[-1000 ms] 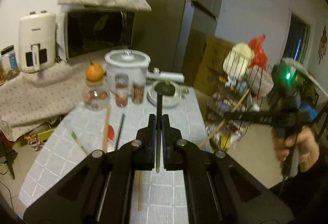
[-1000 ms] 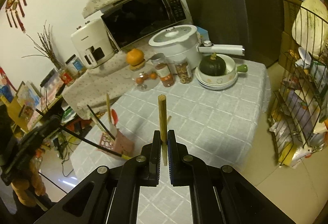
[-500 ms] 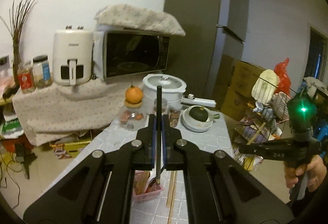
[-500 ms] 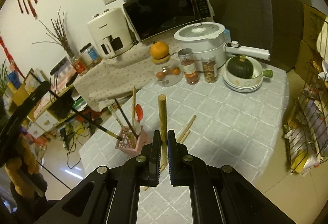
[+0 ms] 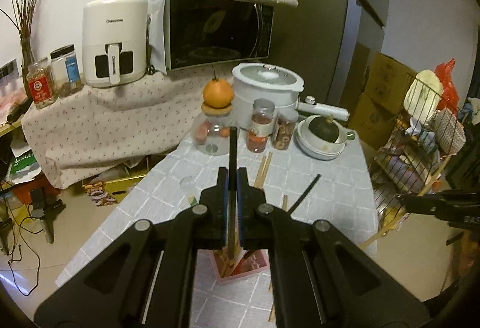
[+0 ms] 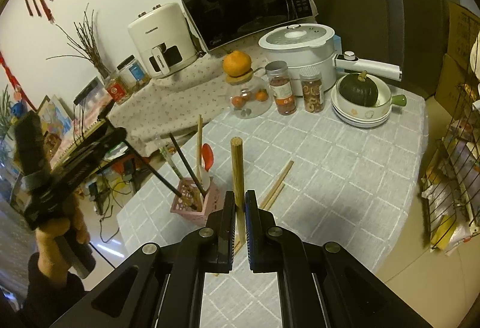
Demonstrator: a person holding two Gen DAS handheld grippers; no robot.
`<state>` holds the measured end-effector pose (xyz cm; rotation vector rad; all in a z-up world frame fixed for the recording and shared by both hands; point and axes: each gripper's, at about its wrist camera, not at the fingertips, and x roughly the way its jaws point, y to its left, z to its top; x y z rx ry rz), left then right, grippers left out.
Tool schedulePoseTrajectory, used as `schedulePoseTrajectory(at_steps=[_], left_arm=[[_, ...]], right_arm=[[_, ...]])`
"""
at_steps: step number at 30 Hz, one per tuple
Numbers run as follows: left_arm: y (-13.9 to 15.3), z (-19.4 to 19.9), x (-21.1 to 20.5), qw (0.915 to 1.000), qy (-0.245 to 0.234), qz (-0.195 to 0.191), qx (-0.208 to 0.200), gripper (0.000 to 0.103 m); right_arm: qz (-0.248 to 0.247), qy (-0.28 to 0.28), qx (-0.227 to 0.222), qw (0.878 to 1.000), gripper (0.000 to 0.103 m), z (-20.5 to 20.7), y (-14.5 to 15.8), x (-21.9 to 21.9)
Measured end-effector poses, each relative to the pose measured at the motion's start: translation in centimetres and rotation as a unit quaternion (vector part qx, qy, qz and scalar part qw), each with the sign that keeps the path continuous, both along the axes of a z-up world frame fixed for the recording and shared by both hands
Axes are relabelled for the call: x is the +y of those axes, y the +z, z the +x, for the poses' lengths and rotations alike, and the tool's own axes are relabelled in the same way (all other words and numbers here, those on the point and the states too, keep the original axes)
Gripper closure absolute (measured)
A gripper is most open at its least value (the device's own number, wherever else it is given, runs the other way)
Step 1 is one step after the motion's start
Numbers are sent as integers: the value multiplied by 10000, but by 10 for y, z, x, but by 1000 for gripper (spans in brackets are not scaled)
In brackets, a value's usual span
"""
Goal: Organize utensils
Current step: 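Carry the black chopstick into the pink holder and open the left gripper, then insert the wooden chopstick into the pink holder and open the right gripper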
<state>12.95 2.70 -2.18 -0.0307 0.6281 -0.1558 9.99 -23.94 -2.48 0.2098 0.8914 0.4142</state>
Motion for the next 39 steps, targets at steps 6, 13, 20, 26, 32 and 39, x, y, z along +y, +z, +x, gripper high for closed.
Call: schedulePoseTrajectory(at_steps=[6, 13, 20, 26, 32, 39], left_arm=[[-15, 16, 6, 9996, 66, -86, 260, 97], [-9, 9, 9, 9991, 99, -188, 356, 62], [-15, -2, 24, 9965, 272, -291, 741, 42], [-25, -10, 43, 9928, 355, -389, 1075, 42], [-39, -14, 68, 9862, 457, -663, 1449, 42], [-51, -18, 89, 9784, 678, -808, 1781, 42]], right_arm=[[8, 64, 35, 10000, 97, 2, -2, 12], [118, 180, -88, 9997, 97, 7, 6, 31], [277, 287, -273, 9988, 97, 14, 15, 58], [327, 370, -523, 9974, 97, 20, 22, 82], [-267, 536, -712, 9957, 97, 25, 19, 122], [-939, 824, -387, 9914, 97, 52, -4, 167]])
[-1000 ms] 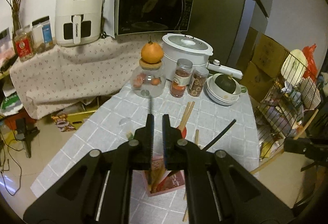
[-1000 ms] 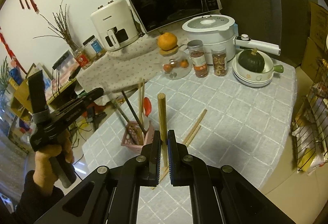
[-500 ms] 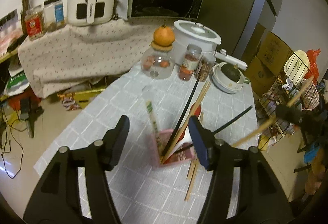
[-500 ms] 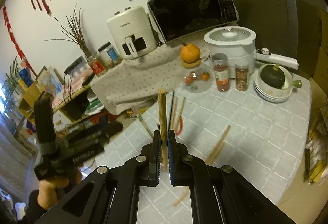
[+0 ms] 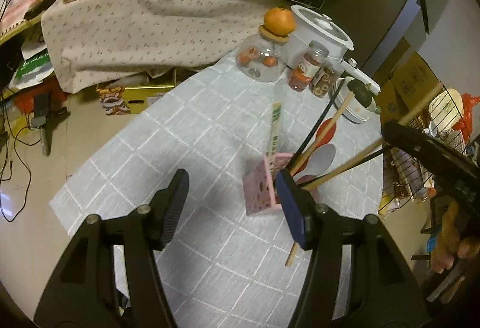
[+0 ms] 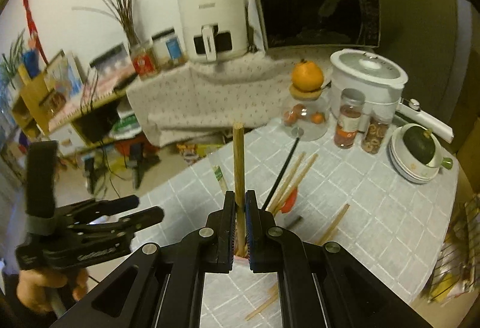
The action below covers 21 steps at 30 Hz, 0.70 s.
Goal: Organize utensils
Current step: 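Insert the wooden chopstick into the pink holder and open the right gripper, then move the right gripper to the last wooden chopsticks and grasp one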
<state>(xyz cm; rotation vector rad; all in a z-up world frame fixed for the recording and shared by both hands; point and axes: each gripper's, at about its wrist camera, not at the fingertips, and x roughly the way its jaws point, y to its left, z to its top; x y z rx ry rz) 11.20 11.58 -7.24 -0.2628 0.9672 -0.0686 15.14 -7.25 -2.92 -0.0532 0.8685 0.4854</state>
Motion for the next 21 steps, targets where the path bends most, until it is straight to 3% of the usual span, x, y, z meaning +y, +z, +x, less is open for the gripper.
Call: schedulePoseTrajectory(at_steps=[4, 8, 10, 13, 18, 21], left_arm=[[-1, -2, 6, 10000, 6, -41, 49, 41], [0, -3, 8, 9999, -20, -151, 81, 40], [0, -2, 9, 9998, -34, -167, 72, 40], [1, -3, 8, 9999, -32, -153, 65, 34], [0, -3, 6, 9999, 27, -113, 102, 28], [0, -3, 3, 9998, 37, -133, 137, 27]], right_arm=[[-568, 65, 161, 9982, 97, 10, -14, 19], [-593, 73, 346, 9976, 97, 18, -25, 30], [-498, 49, 367, 9981, 95, 21, -26, 32], [-219, 11, 337, 9992, 83, 21, -21, 29], [84, -91, 179, 9998, 79, 12, -1, 12], [236, -223, 41, 9995, 67, 3, 13, -8]])
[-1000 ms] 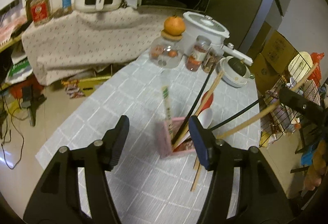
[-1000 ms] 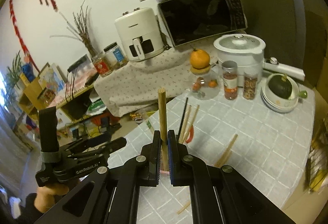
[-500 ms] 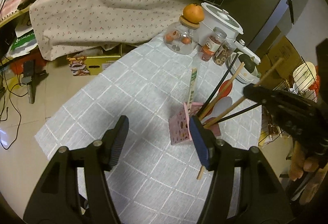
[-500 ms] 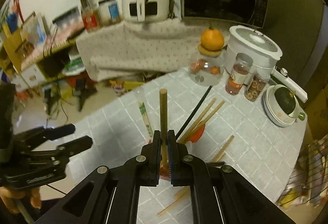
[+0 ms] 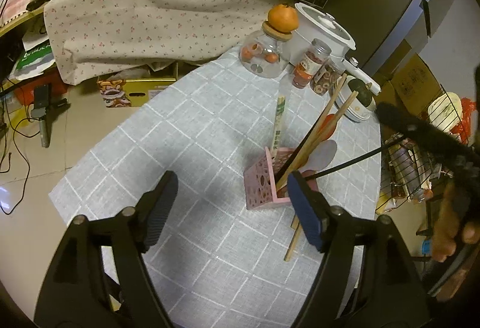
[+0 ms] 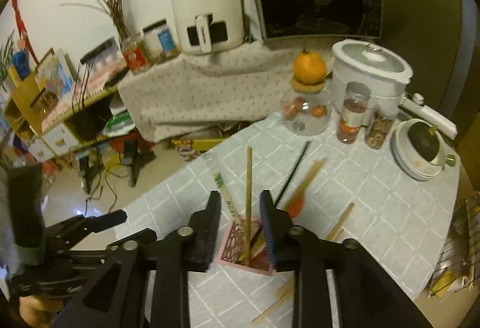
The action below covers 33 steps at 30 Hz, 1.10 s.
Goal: Organize utensils
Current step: 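Move the right gripper to the last wooden chopsticks and grasp one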
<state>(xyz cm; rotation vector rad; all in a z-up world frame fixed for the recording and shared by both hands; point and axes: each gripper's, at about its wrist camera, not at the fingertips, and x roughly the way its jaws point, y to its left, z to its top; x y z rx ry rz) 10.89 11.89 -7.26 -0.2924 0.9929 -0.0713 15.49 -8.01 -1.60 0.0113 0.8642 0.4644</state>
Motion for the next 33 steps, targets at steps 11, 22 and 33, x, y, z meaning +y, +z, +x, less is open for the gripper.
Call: schedulePoseTrajectory(at_steps=[11, 22, 33], left_arm=[[-5, -1, -26, 9998, -114, 144, 28, 21], [-31, -5, -50, 9971, -422, 578, -275, 21], [-55, 6, -36, 9982, -280, 531, 20, 21]], right_arm=[[106, -541, -117, 9984, 50, -13, 14, -77], [-282, -1250, 786, 9886, 49, 23, -64, -138], [-144, -1169, 2142, 9697, 69, 60, -179, -127]])
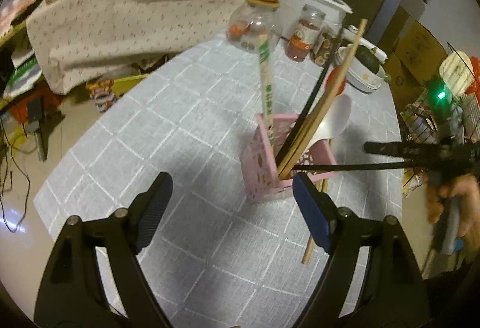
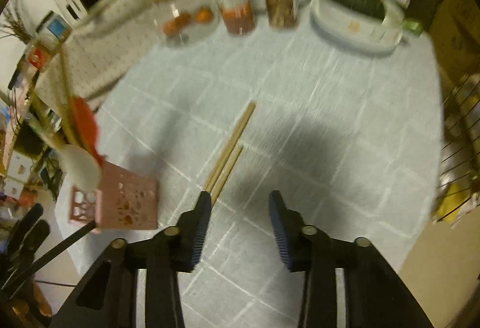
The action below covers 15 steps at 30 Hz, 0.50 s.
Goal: Organize utensils
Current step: 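Move the right gripper to the last wooden chopsticks and grasp one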
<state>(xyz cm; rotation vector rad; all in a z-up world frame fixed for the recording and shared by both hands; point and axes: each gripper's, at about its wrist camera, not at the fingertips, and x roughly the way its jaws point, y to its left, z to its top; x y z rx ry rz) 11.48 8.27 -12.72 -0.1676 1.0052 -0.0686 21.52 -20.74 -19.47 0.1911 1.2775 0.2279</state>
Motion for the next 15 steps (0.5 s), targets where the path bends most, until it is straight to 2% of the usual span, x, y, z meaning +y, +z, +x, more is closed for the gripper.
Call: schedulePoseTrajectory(at_steps=[2, 8, 14, 15], left_arm=[[-2, 0, 1, 9999, 56, -99, 109, 21], [-4, -1, 2, 9995, 18, -187, 245, 21], [-5, -5, 0, 9994, -136, -139, 286, 21], [-4, -6, -1, 9994, -162, -121, 268, 21]], right_arm=[[151, -75, 158, 9997, 73, 5, -12, 3], [205, -142, 350, 9991, 76, 16, -31, 15], [-83, -155, 530, 9984, 80, 22, -50, 26], [-136, -139, 451, 9988, 80, 22, -49, 29]])
